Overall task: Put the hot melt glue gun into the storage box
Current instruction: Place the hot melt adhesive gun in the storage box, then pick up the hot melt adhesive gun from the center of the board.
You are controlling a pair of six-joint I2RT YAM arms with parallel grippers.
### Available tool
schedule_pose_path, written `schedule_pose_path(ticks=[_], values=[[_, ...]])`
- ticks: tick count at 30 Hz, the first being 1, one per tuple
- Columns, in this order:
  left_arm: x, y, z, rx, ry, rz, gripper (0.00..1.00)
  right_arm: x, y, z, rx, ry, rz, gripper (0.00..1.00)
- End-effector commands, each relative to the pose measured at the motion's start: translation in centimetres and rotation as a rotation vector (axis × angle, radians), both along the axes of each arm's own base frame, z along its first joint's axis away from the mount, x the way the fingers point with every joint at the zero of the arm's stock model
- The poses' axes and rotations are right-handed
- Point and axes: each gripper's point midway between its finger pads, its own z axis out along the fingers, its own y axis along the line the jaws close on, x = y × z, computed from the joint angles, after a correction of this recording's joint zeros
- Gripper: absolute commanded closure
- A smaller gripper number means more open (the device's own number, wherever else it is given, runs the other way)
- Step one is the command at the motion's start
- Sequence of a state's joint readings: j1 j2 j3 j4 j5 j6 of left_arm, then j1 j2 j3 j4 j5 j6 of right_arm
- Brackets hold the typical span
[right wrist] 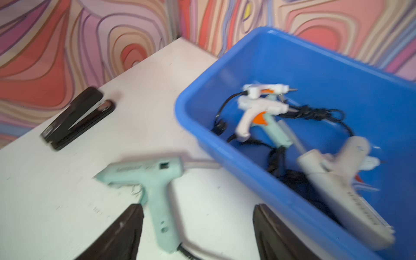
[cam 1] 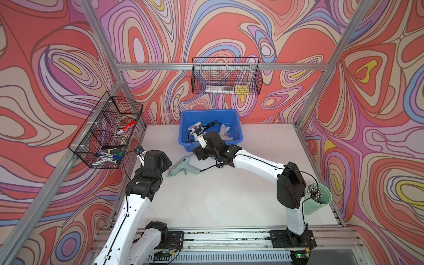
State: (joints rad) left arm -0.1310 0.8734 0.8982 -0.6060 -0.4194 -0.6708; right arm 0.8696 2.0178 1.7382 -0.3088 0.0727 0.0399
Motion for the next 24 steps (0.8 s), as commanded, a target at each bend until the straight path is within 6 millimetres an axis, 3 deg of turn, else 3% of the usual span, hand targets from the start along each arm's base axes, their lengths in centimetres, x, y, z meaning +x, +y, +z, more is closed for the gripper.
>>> schedule_pose_path(ticks=[1,5,11,24], values=[[-0.6,0.6,0.4,0.003,-0.025,0.029,0.01,-2.5,0.4,-3.1,-0.048,0.149,0.091,0.23],[-0.9,0.7,0.8,0.010,-0.036,0.033,0.01,-4.3,1.2,-6.8,-0.123,0.265,0.201,0.23],[-1.1,0.7,0.5,0.008,-0.025,0.035,0.01,-4.4,1.1,-11.4,-0.261,0.333,0.245,0.25],[-1.1,0.7,0.6,0.011,-0.025,0.032,0.01,-2.6,2.0,-15.5,-0.344,0.328,0.240,0.26]])
